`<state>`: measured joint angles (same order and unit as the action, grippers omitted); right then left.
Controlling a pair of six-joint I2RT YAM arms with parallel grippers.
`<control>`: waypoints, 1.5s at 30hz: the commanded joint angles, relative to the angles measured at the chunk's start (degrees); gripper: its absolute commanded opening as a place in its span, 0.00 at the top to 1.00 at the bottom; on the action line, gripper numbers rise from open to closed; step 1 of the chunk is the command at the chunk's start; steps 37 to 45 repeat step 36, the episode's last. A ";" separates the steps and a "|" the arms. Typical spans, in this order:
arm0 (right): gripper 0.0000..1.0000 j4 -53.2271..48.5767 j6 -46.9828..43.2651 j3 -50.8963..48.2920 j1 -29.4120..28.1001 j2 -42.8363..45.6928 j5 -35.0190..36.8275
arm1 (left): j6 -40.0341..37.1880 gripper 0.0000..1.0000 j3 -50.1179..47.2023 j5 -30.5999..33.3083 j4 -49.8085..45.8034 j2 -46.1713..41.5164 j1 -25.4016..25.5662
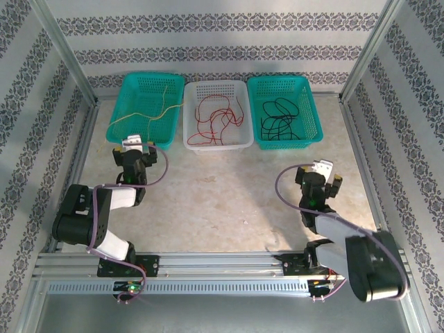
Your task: Untangle the cables
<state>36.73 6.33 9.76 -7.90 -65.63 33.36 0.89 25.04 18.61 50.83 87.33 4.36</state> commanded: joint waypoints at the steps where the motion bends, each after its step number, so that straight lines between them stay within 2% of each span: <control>1: 0.02 19.11 -4.63 2.85 1.69 -8.47 -9.82 | -1.95 0.01 -4.02 -10.56 6.38 3.96 -1.18; 2: 0.02 20.96 -3.80 3.66 2.64 -11.63 -12.81 | -2.11 0.01 -4.29 -10.77 8.12 4.89 -1.24; 4: 0.02 28.23 -5.05 4.56 3.50 -19.74 -20.00 | -0.90 0.01 -3.45 -12.27 4.53 3.83 -2.13; 6: 0.02 31.49 -7.12 5.86 2.47 -24.29 -21.06 | -0.47 0.01 -4.10 -11.75 6.59 4.35 -2.51; 9: 0.02 22.62 -5.16 8.30 3.60 -21.85 -20.39 | 0.57 0.01 -4.12 -10.62 6.79 4.34 -3.22; 13: 0.02 20.48 -2.20 9.49 5.97 -22.01 -20.80 | 0.83 0.01 -4.21 -9.84 6.72 4.19 -3.22; 23: 0.01 20.57 -2.81 9.58 5.37 -22.24 -20.53 | -2.19 0.01 -4.42 -11.37 7.68 4.57 -1.46; 30: 0.02 19.04 -3.42 11.13 5.79 -22.51 -24.09 | -2.03 0.01 -3.99 -11.96 6.57 4.35 -1.55; 32: 0.02 17.44 -3.22 12.03 6.81 -22.49 -27.14 | -1.81 0.01 -3.77 -12.49 6.08 4.34 -1.85; 36: 0.02 18.75 -3.55 11.20 6.67 -22.19 -27.29 | -1.00 0.01 -3.07 -15.75 4.40 4.16 -3.25; 45: 0.02 18.75 -3.55 11.20 6.67 -22.19 -27.29 | -1.00 0.01 -3.07 -15.75 4.40 4.16 -3.25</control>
